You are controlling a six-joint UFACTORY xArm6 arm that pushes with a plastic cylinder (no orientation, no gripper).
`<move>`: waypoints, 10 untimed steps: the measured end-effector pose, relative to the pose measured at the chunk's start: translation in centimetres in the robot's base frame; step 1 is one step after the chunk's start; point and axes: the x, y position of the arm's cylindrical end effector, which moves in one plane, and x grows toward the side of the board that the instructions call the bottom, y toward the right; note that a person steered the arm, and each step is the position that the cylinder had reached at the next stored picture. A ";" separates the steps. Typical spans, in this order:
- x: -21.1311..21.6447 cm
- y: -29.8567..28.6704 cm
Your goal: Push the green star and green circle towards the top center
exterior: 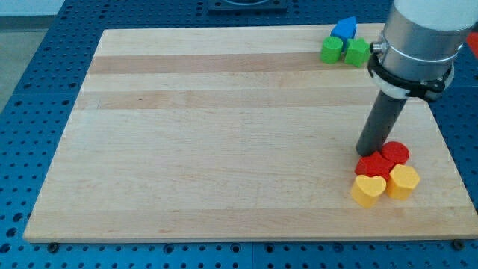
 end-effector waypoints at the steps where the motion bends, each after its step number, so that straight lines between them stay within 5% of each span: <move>1: -0.2 -0.1; 5: -9.9 -0.3; 10: -20.5 8.6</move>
